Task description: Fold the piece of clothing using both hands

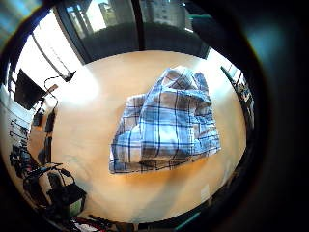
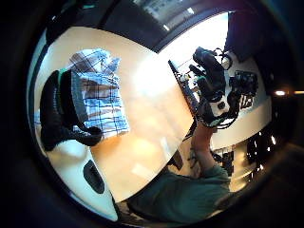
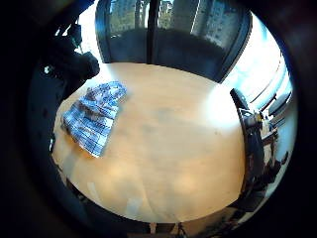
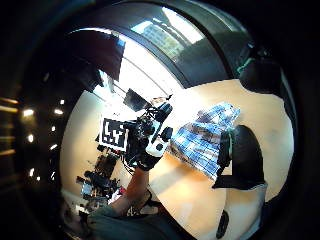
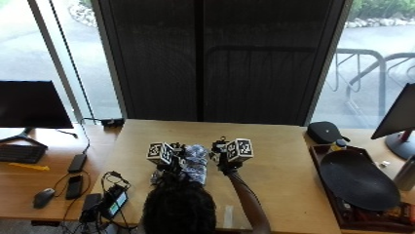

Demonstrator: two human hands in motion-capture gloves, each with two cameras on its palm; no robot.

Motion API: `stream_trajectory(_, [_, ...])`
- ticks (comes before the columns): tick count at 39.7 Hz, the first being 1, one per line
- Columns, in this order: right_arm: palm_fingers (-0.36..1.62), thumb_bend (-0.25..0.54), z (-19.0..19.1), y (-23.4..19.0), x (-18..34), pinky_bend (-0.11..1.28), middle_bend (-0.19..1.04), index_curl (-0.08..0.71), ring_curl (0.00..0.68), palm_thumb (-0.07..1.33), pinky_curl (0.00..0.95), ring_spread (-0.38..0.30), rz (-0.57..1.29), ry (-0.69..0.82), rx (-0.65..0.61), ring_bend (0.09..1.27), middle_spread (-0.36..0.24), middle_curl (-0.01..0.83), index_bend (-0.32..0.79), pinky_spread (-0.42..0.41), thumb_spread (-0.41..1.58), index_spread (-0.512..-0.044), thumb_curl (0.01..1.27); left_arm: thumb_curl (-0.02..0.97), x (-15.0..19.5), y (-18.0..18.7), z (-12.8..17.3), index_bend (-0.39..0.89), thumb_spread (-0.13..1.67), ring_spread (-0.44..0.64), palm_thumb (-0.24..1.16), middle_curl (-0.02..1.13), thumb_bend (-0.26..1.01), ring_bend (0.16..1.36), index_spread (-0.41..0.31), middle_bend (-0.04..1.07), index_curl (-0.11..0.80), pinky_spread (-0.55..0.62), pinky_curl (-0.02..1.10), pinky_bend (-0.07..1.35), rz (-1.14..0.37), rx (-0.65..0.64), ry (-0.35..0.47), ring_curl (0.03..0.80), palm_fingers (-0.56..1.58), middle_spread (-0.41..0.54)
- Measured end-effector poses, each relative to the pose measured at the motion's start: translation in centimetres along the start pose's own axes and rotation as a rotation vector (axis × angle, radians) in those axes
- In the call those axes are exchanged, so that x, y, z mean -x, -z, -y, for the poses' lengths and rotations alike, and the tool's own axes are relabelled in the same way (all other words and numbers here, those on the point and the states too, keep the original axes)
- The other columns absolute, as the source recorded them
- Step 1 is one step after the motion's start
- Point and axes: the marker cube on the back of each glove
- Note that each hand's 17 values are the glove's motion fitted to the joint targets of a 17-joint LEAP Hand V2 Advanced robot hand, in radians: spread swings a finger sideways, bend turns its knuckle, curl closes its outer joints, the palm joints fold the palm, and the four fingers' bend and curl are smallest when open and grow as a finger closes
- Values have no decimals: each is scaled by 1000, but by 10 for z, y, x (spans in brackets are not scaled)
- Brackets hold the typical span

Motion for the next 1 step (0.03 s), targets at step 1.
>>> stream_trajectory(1, [852, 95, -1, -1, -1, 347, 166, 353, 392, 926, 350, -189, 3, -3, 3, 360, -128, 361, 149, 23, 1112, -306, 470, 352, -3, 2, -1, 169, 1516, 304, 469, 378, 394, 355, -126, 184, 388, 346, 291, 274, -5, 1, -2, 292, 435, 45])
